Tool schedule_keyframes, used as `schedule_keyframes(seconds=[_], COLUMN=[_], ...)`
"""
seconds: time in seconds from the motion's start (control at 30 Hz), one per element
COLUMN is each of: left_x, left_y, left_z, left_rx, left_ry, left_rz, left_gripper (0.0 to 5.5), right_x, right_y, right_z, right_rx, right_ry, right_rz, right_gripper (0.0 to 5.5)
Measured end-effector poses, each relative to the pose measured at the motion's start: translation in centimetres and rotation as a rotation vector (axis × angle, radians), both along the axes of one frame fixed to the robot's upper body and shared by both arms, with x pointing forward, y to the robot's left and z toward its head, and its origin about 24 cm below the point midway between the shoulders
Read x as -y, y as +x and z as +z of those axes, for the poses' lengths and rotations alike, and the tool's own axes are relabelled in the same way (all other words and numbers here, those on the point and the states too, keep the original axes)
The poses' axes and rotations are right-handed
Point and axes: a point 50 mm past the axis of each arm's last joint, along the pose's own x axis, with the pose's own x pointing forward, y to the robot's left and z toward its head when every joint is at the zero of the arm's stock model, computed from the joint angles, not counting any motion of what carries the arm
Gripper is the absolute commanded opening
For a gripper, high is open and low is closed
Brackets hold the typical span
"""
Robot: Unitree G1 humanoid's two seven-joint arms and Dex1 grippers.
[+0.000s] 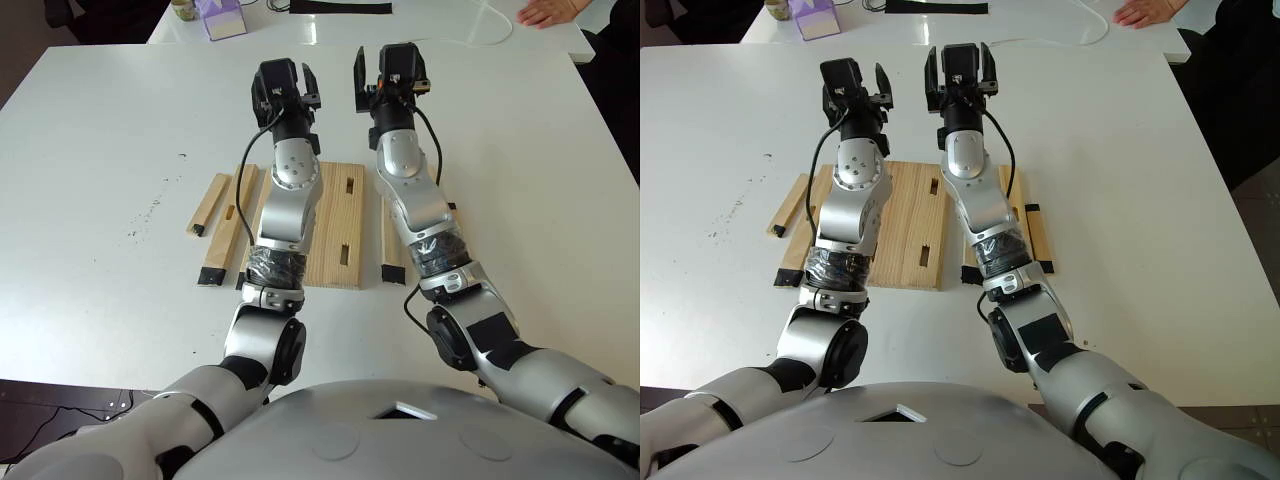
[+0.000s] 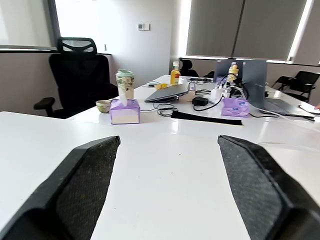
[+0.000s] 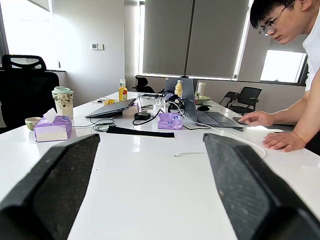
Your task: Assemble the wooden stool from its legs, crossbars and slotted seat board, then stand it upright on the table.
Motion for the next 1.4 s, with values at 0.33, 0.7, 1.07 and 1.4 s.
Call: schedule_keyframes(seconds=[0.33,0.7,1.07,1.4], left_x=[-1.5,-1.4,-0.8,-0.1], left_y=[0.3,0.5,0.4,0.8], left_z=[-1.0,-1.8,-1.5,-1.4], left_rx=[-0.022,-0.051,-0.030,0.014], left_ry=[-0.186,-0.247,-0.174,-0.097], left_rz=[0.024,0.016,0.007,-0.023], left_gripper=[3.63,3.63,3.63,3.63], right_x=[1.2,0.8,0.9,0.8], right_y=[0.5,0.4,0.3,0.1], right_z=[-1.0,-1.3,-0.6,-0.7], right_rx=[-0.069,-0.088,-0.020,0.002], right_ry=[0.062,0.057,0.062,0.018], right_rz=[-0.044,-0.003,-0.028,-0.059], right_gripper=[3.83,3.83,3.83,3.83])
